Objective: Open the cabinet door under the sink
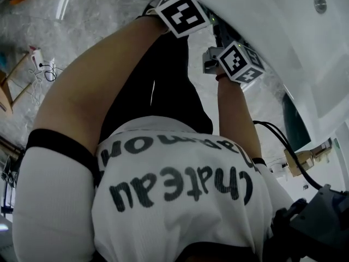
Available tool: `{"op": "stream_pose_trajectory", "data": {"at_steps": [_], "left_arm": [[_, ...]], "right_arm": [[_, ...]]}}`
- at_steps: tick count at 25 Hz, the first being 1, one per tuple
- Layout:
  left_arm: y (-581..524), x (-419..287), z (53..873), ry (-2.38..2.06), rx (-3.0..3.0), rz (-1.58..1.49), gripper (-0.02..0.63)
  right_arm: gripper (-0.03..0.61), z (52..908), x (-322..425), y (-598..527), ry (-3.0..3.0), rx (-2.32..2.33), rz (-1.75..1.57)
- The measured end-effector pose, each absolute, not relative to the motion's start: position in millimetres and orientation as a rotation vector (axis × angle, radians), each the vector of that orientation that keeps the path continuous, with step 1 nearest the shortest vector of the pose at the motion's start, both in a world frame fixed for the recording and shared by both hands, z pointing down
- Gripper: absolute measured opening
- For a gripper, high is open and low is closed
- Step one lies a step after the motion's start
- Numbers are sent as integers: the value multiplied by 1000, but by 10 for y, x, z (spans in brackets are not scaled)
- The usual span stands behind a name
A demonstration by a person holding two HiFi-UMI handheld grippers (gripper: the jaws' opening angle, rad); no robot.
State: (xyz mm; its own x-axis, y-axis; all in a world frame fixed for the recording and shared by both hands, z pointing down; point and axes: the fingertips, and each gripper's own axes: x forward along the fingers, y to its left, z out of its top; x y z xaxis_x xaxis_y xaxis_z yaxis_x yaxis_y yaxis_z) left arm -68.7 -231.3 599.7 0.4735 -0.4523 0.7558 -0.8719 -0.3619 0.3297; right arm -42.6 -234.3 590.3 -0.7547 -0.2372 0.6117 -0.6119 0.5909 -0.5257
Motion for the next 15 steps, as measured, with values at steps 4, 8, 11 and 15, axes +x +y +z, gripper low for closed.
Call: {"op": "stream_pose_trajectory", "data": {"at_steps": [4,8,11,15], "left_arm": [[-2302,-660,5999,-1080,2029,811,63],[-2229,-647,6027,-1057,2052,889,61],[-2182,-654,6041,-1039,2078,950,61],[-2022,-613,6072,-967,2101,989,57]], "right_arm": [[63,5898,-445,-2307,-2362,624,967],[55,5913,-441,-2237,-2357,537,933],[54,5924,-434,-2152,-2353,478,896],[53,5927,-407,-2070,-2348,453,882]]}}
